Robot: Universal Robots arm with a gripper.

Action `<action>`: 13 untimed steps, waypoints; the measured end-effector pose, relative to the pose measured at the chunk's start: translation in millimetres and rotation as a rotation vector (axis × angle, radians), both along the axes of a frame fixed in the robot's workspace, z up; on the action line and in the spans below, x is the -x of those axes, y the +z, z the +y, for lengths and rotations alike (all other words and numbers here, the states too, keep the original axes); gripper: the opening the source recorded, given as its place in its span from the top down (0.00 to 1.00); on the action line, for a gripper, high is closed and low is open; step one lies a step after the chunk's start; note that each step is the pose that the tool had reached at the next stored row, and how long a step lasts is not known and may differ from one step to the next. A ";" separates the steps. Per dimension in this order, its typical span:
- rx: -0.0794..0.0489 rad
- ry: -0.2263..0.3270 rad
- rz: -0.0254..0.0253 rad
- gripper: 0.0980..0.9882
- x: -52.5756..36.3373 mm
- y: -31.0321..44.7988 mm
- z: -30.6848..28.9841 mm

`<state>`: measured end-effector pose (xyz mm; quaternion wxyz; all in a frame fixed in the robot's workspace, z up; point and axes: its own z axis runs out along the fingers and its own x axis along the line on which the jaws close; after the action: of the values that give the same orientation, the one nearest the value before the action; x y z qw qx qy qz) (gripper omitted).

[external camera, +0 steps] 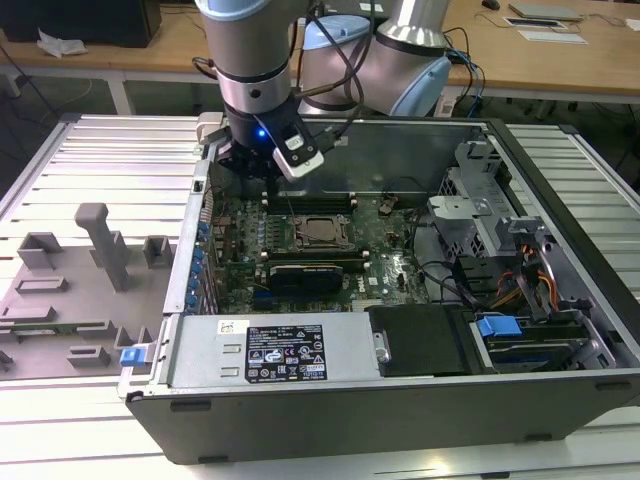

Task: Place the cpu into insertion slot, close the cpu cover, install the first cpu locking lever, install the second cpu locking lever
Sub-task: 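Install the first cpu locking lever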

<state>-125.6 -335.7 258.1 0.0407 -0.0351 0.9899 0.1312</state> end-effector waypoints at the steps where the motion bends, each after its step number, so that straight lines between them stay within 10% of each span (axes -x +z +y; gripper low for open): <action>1: 0.000 0.000 0.0000 0.99 -0.3 -0.2 1.0; 7: -0.001 0.000 0.0001 0.99 -4.9 -1.0 2.9; 13: -0.001 0.000 0.0001 0.99 -33.8 -1.5 2.9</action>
<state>-91.8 -332.8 256.6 0.0406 -0.0351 0.9898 0.1317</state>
